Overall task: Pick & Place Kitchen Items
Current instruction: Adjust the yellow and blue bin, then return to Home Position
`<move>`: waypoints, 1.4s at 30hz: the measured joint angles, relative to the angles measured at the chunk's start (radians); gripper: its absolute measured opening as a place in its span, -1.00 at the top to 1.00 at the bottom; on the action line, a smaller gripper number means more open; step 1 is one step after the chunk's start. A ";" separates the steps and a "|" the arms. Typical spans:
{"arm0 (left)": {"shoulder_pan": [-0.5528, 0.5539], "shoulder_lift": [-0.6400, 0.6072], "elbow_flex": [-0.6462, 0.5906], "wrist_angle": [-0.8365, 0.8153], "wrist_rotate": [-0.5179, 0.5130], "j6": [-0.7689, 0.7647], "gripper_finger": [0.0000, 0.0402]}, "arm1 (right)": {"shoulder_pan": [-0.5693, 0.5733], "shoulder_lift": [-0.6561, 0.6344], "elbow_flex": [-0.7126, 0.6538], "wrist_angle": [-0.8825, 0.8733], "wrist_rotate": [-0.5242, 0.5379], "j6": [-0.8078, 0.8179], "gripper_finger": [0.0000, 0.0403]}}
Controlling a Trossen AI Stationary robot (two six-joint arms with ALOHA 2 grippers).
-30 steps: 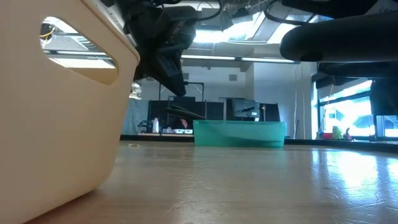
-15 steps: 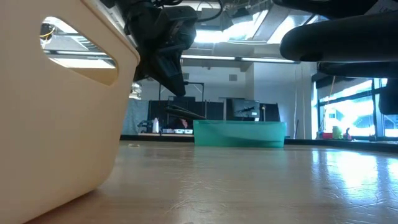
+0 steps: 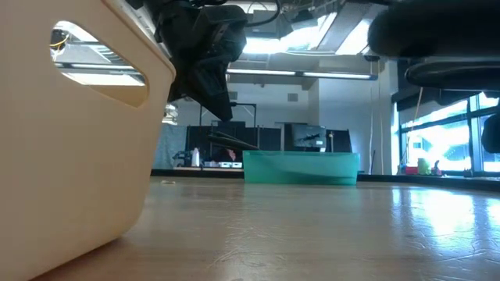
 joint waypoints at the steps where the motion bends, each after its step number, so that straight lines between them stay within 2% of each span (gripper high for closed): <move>1: 0.000 0.000 0.000 0.000 0.001 0.000 0.99 | 0.003 0.006 0.000 0.013 0.000 0.001 0.99; 13: -0.001 0.000 0.000 0.000 0.000 0.000 0.99 | 0.010 0.016 0.010 0.023 -0.001 -0.027 0.99; 18: 0.012 0.000 -0.001 0.011 -0.025 -0.001 0.99 | -0.011 0.014 0.054 -0.120 0.038 -0.090 0.99; 24: 0.066 0.000 -0.002 0.197 0.009 0.038 0.99 | -0.072 0.008 0.152 -0.330 0.061 -0.275 0.99; 28: 0.108 0.000 -0.001 0.349 0.052 0.070 0.99 | -0.099 0.008 0.245 -0.529 0.178 -0.451 0.99; 30: 0.134 0.000 -0.001 0.381 0.051 0.070 0.99 | -0.119 0.008 0.290 -0.608 0.248 -0.522 0.99; 32: 0.157 0.000 -0.001 0.389 0.051 0.075 0.99 | -0.153 0.008 0.327 -0.663 0.276 -0.602 0.99; 37: 0.197 -0.004 -0.001 0.393 0.051 0.073 0.99 | -0.261 -0.042 0.367 -0.679 0.318 -0.697 0.99; 42: 0.213 -0.005 -0.001 0.406 0.052 0.071 0.99 | -0.368 -0.197 0.367 -0.686 0.325 -0.738 0.99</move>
